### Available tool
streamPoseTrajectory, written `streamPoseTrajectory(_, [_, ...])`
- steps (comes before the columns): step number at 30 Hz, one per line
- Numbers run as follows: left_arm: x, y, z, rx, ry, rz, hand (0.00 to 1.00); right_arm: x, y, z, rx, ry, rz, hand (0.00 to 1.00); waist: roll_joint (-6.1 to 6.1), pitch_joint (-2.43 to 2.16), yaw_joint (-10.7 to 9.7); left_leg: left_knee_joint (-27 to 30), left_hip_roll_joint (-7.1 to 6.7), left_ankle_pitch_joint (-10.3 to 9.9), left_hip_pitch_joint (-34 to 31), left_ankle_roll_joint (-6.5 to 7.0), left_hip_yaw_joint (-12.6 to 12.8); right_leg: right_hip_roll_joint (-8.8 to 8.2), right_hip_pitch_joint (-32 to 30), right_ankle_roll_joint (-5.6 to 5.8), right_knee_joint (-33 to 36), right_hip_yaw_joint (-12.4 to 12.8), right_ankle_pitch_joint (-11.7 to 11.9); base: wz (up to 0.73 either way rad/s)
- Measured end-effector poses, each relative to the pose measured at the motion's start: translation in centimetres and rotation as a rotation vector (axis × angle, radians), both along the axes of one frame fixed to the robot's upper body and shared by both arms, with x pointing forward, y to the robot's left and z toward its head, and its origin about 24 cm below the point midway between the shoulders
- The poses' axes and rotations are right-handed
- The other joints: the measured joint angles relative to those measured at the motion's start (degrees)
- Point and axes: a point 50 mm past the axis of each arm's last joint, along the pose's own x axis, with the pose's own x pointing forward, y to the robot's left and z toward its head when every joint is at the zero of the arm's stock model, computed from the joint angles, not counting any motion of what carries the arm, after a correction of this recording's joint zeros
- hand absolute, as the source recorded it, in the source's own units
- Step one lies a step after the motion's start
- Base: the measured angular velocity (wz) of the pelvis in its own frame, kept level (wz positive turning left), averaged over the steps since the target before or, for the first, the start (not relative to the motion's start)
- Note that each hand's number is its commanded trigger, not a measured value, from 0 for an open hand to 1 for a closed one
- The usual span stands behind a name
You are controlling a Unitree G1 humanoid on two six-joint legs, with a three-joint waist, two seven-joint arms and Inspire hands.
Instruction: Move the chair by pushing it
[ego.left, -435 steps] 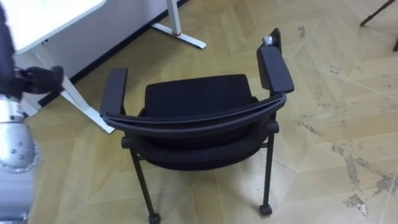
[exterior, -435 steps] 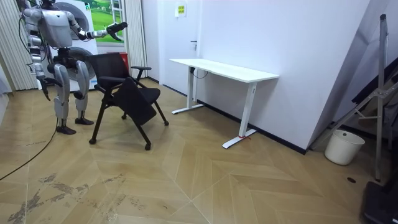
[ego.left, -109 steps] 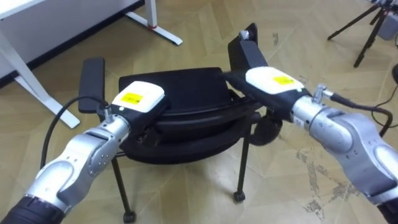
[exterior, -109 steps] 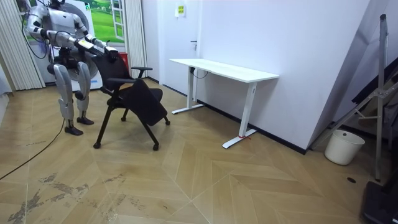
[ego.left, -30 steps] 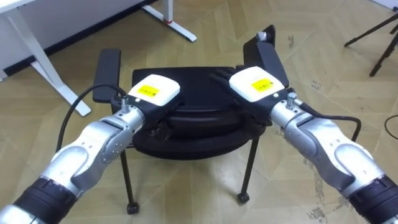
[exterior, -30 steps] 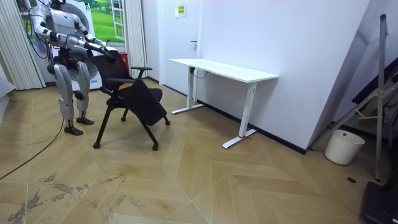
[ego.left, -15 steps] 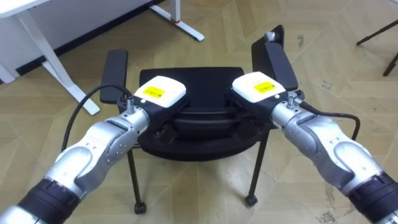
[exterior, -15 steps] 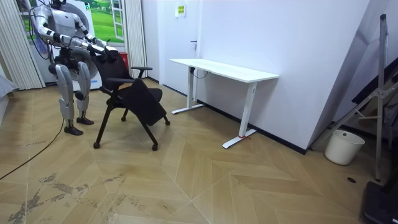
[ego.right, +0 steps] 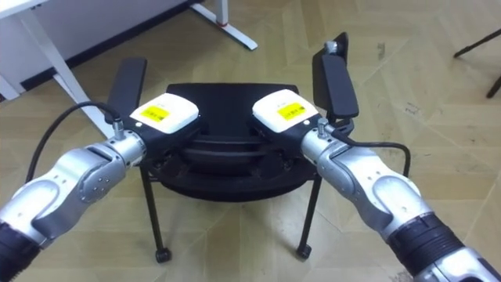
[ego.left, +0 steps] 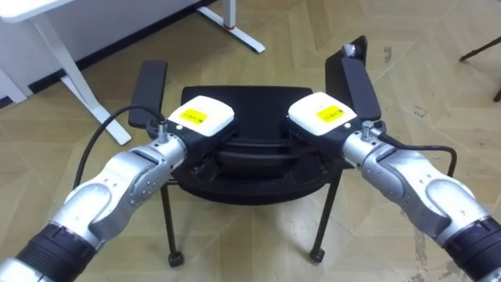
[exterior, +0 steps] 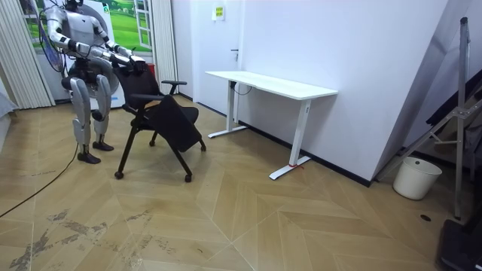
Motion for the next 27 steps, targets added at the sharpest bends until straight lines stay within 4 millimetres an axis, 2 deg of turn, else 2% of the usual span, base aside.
streamPoseTrajectory(4, [0.0,0.2,0.0,0.006,-0.002,-0.003,1.0,-0.1,0.1,0.0,0.006,-0.005,0.017,1.0,0.59,0.17,-0.09,0.01,-0.17,0.0,0.57,0.0,-0.1,-0.16,0.68,0.01,0.03,-0.21,-0.01,0.02])
streamPoseTrajectory(8, [0.0,0.2,0.1,0.005,-0.009,-0.006,1.0,-0.1,0.0,0.0,0.008,-0.015,0.024,1.0,0.65,0.22,-0.96,0.01,-0.51,0.0,1.09,0.0,-0.32,-0.92,1.09,1.13,0.62,-0.94,-0.87,0.08])
streamPoseTrajectory(10, [0.0,0.2,0.1,0.005,-0.01,-0.005,1.0,-0.2,0.0,-0.1,0.005,-0.019,0.03,1.0,0.65,0.22,-0.87,0.06,-0.39,0.01,1.74,0.0,-0.56,-0.94,0.56,0.94,2.84,-1.46,-1.61,-0.03])
streamPoseTrajectory(11, [0.0,0.3,-0.1,0.008,-0.005,-0.007,1.0,-0.2,0.0,-0.3,0.005,-0.015,0.035,1.0,0.54,0.31,-0.78,0.16,-0.3,-0.01,2.7,0.02,-1.67,-0.79,-0.85,0.52,5.43,-1.89,-3.35,-0.07])
streamPoseTrajectory(12, [-0.1,0.7,0.0,0.019,-0.011,-0.013,1.0,-0.2,0.2,-0.6,0.021,-0.016,0.041,1.0,0.04,0.29,-0.81,1.6,-0.34,-0.15,2.43,-0.14,-2.61,0.94,-1.9,-0.87,3.14,-1.69,-3.31,-0.09])
streamPoseTrajectory(13, [0.0,0.9,0.1,0.024,-0.015,-0.016,1.0,-0.2,0.4,-0.6,0.028,-0.02,0.043,1.0,-0.19,0.42,-0.67,2.98,-0.38,-0.51,2.03,-0.67,-2.42,2.23,-2.38,-2.23,0.27,-1.72,-2.12,-0.07])
streamPoseTrajectory(14, [-0.1,1.2,0.0,0.021,-0.012,-0.011,1.0,-0.2,0.6,-0.6,0.034,-0.03,0.049,1.0,-0.43,0.58,-0.32,7.42,-0.64,-2.31,0.87,-3.09,-1.27,3.02,-3.23,-4.39,-2.11,-3.86,2.02,0.08])
streamPoseTrajectory(15, [-0.3,1.2,-0.7,0.013,0.013,0.002,1.0,-0.4,0.6,-1.2,0.033,-0.016,0.048,1.0,0.17,0.57,-0.41,13.15,-0.16,-2.83,-1.22,-4.2,0.9,2.43,-1.92,-4.71,-0.23,-3.85,1.79,0.21])
streamPoseTrajectory(16, [-0.3,1.2,-1.0,0.011,0.023,0.004,1.0,-0.4,0.6,-1.4,0.033,-0.009,0.045,1.0,0.06,0.63,-0.84,15.72,0.13,-2.95,-2.46,-4.49,2.4,2.22,-1.34,-4.71,0.14,-2.73,1.54,0.64])
streamPoseTrajectory(17, [-0.1,1.0,-1.0,0.01,0.025,-0.002,1.0,-0.4,0.5,-1.5,0.036,-0.004,0.043,1.0,-0.44,0.81,-2.04,17.73,1.72,-3.42,-5.72,-4.14,4.04,1.96,-1.05,-3.99,1.31,-0.07,0.54,0.75])
streamPoseTrajectory(18, [0.3,0.6,-0.7,0.007,0.012,-0.008,1.0,-0.3,0.2,-1.4,0.036,-0.004,0.032,1.0,-1.1,0.9,-2.23,17.06,4.14,-3.12,-10.08,-4.46,5.44,1.94,-2.39,-3.69,4.25,1.12,-1.93,0.64])
streamPoseTrajectory(19, [0.5,0.6,-0.4,0.007,0.002,-0.01,1.0,-0.2,0.0,-1.2,0.041,-0.008,0.025,1.0,-1.12,0.89,-2.24,16.02,5.69,-2.57,-11.94,-5.02,6.31,2.14,-3.61,-3.6,6.99,1.04,-3.8,0.07])
streamPoseTrajectory(20, [0.7,0.6,-0.4,0.007,0.001,-0.002,1.0,0.0,0.1,-1.3,0.055,-0.005,0.007,1.0,-0.96,0.73,-1.82,19.42,6.69,-3.34,-12.81,-5.36,8.8,2.36,-6.1,-3.2,13.11,0.17,-7.47,-0.05])
streamPoseTrajectory(21, [0.9,0.5,-0.6,0.007,0.01,0.002,1.0,0.1,0.2,-1.4,0.041,-0.008,0.005,1.0,-1.13,0.66,-2.3,24.23,7.47,-3.33,-14.01,-5.39,11.67,1.75,-5.89,-3.83,14.35,-4.43,-8.98,-0.11])
streamPoseTrajectory(22, [0.8,0.4,-0.8,0.009,0.018,0.004,1.0,0.0,0.2,-1.4,0.037,-0.001,0.006,1.0,-0.8,0.61,-1.96,27.2,7.82,-3.3,-14.58,-5.38,12.72,1.36,-5.13,-4.0,14.18,-6.38,-9.43,-0.16])
streamPoseTrajectory(23, [0.7,0.5,-1.1,0.013,0.035,0.006,1.0,0.0,0.3,-1.5,0.031,0.004,0.01,1.0,0.38,0.91,-1.2,33.89,9.13,-2.53,-16.45,-4.92,13.18,1.72,-3.66,-4.49,14.37,-6.66,-10.73,-0.31])
streamPoseTrajectory(24, [0.6,0.6,-1.3,0.012,0.048,0.008,1.0,-0.1,0.3,-1.6,0.033,0.006,0.011,1.0,1.51,1.12,-1.22,40.59,10.08,-0.29,-19.76,-2.89,12.49,2.08,-2.27,-4.86,14.91,-5.38,-11.67,-0.24])
streamPoseTrajectory(25, [0.5,0.6,-1.5,0.009,0.057,0.009,1.0,-0.2,0.3,-1.7,0.034,0.01,0.012,1.0,1.47,1.1,-1.04,42.19,9.63,-0.19,-20.73,-1.97,11.94,1.83,-1.92,-4.91,15.54,-5.02,-12.43,0.07])
streamPoseTrajectory(26, [0.4,0.4,-1.8,-0.004,0.067,0.006,1.0,-0.4,0.0,-1.7,0.031,0.016,0.011,1.0,1.39,0.92,-0.8,39.28,7.27,-2.08,-22.53,-1.01,11.65,0.97,-1.82,-4.82,16.6,-4.82,-13.44,0.05])
streamPoseTrajectory(27, [0.3,0.2,-1.8,-0.018,0.071,0.002,1.0,-0.5,-0.2,-1.5,0.026,0.009,0.013,1.0,1.3,0.99,-0.61,33.38,4.38,-2.1,-24.29,-1.02,11.98,0.34,-2.09,-4.73,17.48,-4.24,-14.19,-0.09])
